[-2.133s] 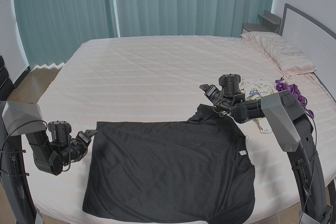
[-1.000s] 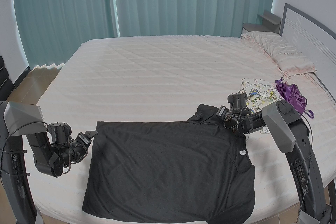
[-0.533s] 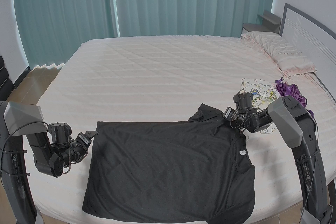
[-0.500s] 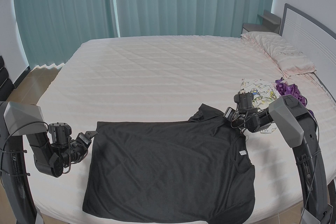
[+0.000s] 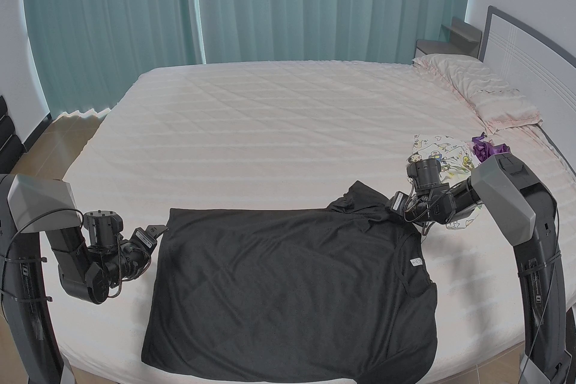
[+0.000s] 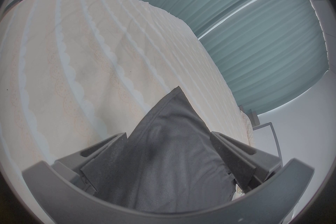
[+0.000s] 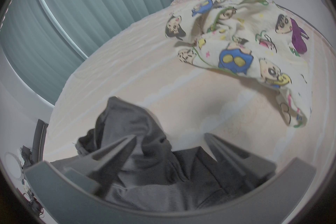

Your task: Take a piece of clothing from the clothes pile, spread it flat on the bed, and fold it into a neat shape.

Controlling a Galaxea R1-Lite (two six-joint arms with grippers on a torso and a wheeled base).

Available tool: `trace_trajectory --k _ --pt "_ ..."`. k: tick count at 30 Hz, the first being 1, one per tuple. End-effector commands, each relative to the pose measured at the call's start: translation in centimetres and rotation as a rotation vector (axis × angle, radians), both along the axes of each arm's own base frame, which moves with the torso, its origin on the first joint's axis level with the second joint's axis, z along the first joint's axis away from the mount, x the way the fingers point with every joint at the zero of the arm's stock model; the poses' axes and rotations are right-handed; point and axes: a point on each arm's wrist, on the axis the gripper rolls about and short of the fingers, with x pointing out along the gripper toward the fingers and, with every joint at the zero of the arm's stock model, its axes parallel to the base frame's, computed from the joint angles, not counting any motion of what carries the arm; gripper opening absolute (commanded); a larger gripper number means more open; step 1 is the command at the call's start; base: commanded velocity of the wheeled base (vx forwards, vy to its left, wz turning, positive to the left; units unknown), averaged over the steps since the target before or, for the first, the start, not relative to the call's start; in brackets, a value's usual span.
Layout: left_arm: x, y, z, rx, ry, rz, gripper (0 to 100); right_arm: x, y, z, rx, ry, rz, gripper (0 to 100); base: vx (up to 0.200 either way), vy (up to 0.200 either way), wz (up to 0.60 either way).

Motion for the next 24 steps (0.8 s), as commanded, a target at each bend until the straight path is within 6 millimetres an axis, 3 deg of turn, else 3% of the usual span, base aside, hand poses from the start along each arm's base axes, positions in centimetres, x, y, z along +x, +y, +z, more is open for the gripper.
trace_trajectory --k 1,5,12,19,20,24 --pt "0.0 0.0 0.0 0.0 0.001 -0.001 100 0.4 0.2 1.5 0.007 -0.052 0.005 100 0.0 0.0 0.0" --pt "0.0 0.0 -0.1 0.001 0.003 0.003 100 1.8 0.7 2.5 0.034 -0.136 0.003 100 0.0 0.0 0.0" --pt "-0.1 0.0 0.0 0.003 0.002 0.003 100 2.6 2.8 -0.8 0.038 -0.152 0.041 100 0.0 0.0 0.0" --pt "-0.1 0.0 -0.1 0.001 0.004 0.004 100 3.1 3.5 -2.2 0.046 -0.177 0.053 100 0.0 0.0 0.0" --pt "-0.1 0.0 -0.1 0.001 0.004 0.004 100 3.1 3.5 -2.2 0.045 -0.173 0.053 0 0.0 0.0 0.0" --pt "-0.1 0.0 -0.1 0.001 0.004 0.004 100 3.3 3.3 -2.3 0.044 -0.185 0.047 0 0.0 0.0 0.0"
